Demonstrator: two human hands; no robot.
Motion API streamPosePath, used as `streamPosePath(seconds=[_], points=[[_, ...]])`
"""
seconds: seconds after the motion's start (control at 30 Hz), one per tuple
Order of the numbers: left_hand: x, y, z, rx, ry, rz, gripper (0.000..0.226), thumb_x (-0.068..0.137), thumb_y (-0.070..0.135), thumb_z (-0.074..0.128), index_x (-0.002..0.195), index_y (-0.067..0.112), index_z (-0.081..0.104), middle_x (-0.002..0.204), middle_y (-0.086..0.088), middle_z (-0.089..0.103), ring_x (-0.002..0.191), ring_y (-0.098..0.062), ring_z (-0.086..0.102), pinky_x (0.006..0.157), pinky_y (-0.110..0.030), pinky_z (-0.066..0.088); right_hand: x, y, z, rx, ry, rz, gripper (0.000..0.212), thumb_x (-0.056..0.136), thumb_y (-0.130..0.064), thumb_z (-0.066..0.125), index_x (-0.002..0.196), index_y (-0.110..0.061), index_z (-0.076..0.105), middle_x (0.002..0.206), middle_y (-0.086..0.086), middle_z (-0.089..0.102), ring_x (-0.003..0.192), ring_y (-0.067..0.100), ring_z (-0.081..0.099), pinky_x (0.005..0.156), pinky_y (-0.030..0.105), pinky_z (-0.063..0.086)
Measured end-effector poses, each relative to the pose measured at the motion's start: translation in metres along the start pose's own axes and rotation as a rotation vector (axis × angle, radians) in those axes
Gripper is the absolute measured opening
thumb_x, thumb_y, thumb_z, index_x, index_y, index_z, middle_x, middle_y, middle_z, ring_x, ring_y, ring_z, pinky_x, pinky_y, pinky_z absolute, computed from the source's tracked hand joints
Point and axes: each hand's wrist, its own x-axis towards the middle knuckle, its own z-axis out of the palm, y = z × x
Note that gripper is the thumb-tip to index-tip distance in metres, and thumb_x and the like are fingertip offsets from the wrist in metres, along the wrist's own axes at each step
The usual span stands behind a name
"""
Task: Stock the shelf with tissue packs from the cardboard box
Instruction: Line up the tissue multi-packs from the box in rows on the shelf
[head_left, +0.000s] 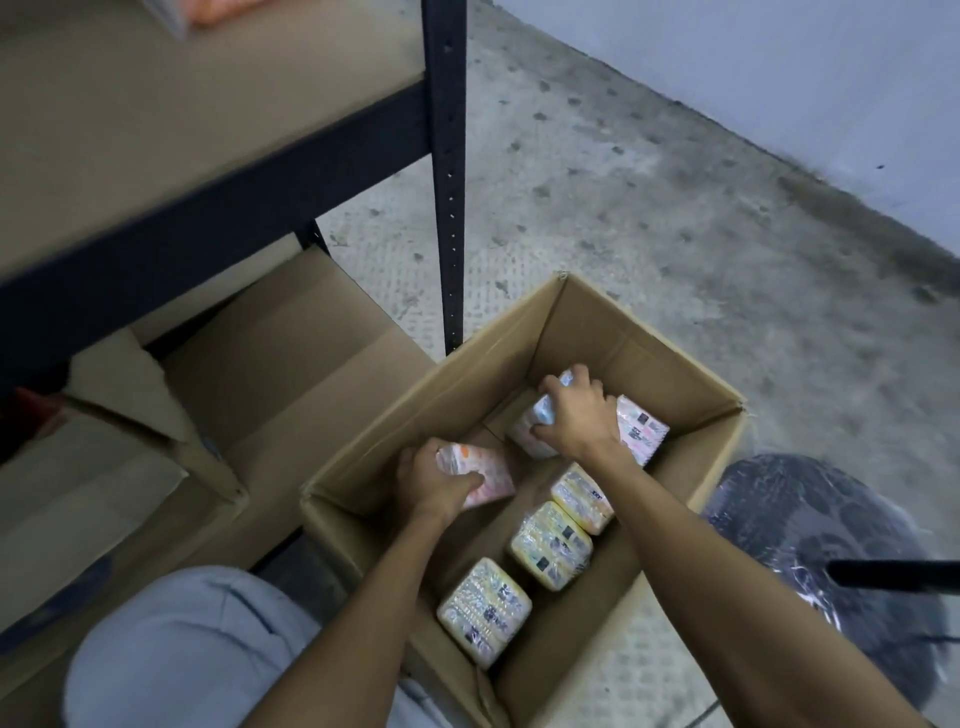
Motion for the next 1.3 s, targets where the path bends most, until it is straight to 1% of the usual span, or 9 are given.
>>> streamPosePath(seconds=[0.1, 0.3, 0.5, 0.73, 0.83, 0.9, 1.03, 1.13, 1.3], points=[[-0.01, 0.009, -0.019, 0.036, 0.041, 0.05, 0.047, 0.055, 0.032, 0.088, 0.095, 0.024, 0.066, 0.105, -0.004, 0.064, 0.095, -0.026, 0.063, 0.083, -0.035, 0.054, -0.013, -0.007, -0.015, 0.039, 0.045, -0.011, 0.05, 0.073, -0.042, 0.073, 0.115, -0.024, 0.053, 0.125, 0.008, 0.039, 0.109, 0.032, 0.047, 0.09, 0.047, 0.04], [-0.041, 0.04, -0.057, 0.086, 0.06, 0.196, 0.051, 0.054, 0.041, 0.084, 0.099, 0.027, 0.064, 0.107, 0.001, 0.065, 0.096, -0.021, 0.061, 0.082, -0.032, 0.051, -0.043, -0.011, -0.06, 0.115, 0.164, -0.071, 0.051, 0.07, -0.047, 0.074, 0.113, -0.029, 0.055, 0.124, 0.004, 0.041, 0.106, 0.028, 0.049, 0.087, 0.045, 0.045], [-0.083, 0.065, -0.097, 0.042, 0.097, 0.327, 0.048, 0.058, 0.033, 0.085, 0.101, 0.026, 0.068, 0.104, 0.003, 0.062, 0.098, -0.018, 0.057, 0.079, -0.026, 0.045, -0.083, -0.008, -0.112, 0.178, 0.345, -0.094, 0.048, 0.068, -0.05, 0.074, 0.109, -0.032, 0.056, 0.12, 0.003, 0.046, 0.101, 0.023, 0.052, 0.076, 0.037, 0.048], [-0.128, 0.082, -0.153, -0.004, 0.158, 0.499, 0.044, 0.053, 0.039, 0.086, 0.088, 0.03, 0.061, 0.099, 0.007, 0.065, 0.087, -0.014, 0.061, 0.076, -0.034, 0.055, -0.14, -0.005, -0.175, 0.356, 0.577, -0.117, 0.045, 0.066, -0.043, 0.079, 0.104, -0.025, 0.062, 0.104, -0.001, 0.045, 0.09, 0.013, 0.044, 0.07, 0.028, 0.034], [-0.149, 0.09, -0.18, -0.044, 0.177, 0.564, 0.049, 0.049, 0.042, 0.085, 0.092, 0.03, 0.065, 0.096, 0.008, 0.066, 0.084, -0.012, 0.064, 0.073, -0.036, 0.058, -0.163, -0.005, -0.201, 0.424, 0.679, -0.151, 0.043, 0.064, -0.037, 0.083, 0.099, -0.021, 0.065, 0.1, 0.003, 0.048, 0.091, 0.015, 0.045, 0.07, 0.021, 0.024], [-0.165, 0.097, -0.2, -0.091, 0.199, 0.607, 0.05, 0.049, 0.037, 0.087, 0.093, 0.029, 0.067, 0.097, 0.009, 0.065, 0.085, -0.011, 0.064, 0.076, -0.035, 0.057, -0.179, -0.007, -0.217, 0.449, 0.753, -0.178, 0.043, 0.063, -0.041, 0.083, 0.096, -0.02, 0.067, 0.097, 0.005, 0.05, 0.09, 0.016, 0.047, 0.069, 0.019, 0.023], [-0.207, 0.11, -0.249, -0.197, 0.228, 0.679, 0.047, 0.055, 0.025, 0.09, 0.097, 0.025, 0.069, 0.094, 0.009, 0.069, 0.084, -0.008, 0.067, 0.075, -0.03, 0.057, -0.21, -0.016, -0.25, 0.472, 0.839, -0.195, 0.046, 0.063, -0.045, 0.083, 0.1, -0.023, 0.067, 0.101, 0.004, 0.056, 0.09, 0.014, 0.05, 0.074, 0.022, 0.032], [-0.232, 0.112, -0.289, -0.274, 0.26, 0.732, 0.042, 0.055, 0.023, 0.09, 0.092, 0.025, 0.07, 0.088, 0.01, 0.073, 0.079, -0.005, 0.069, 0.07, -0.028, 0.058, -0.229, -0.029, -0.272, 0.576, 0.911, -0.237, 0.045, 0.063, -0.047, 0.083, 0.099, -0.026, 0.066, 0.107, 0.003, 0.058, 0.094, 0.014, 0.053, 0.079, 0.031, 0.047], [-0.263, 0.106, -0.353, -0.3, 0.334, 0.847, 0.038, 0.06, 0.014, 0.088, 0.09, 0.027, 0.069, 0.088, 0.017, 0.069, 0.075, 0.015, 0.06, 0.06, -0.004, 0.046, -0.236, -0.055, -0.301, 0.785, 0.913, -0.365, 0.043, 0.063, -0.054, 0.081, 0.098, -0.035, 0.064, 0.111, -0.006, 0.057, 0.1, 0.012, 0.058, 0.078, 0.044, 0.057]])
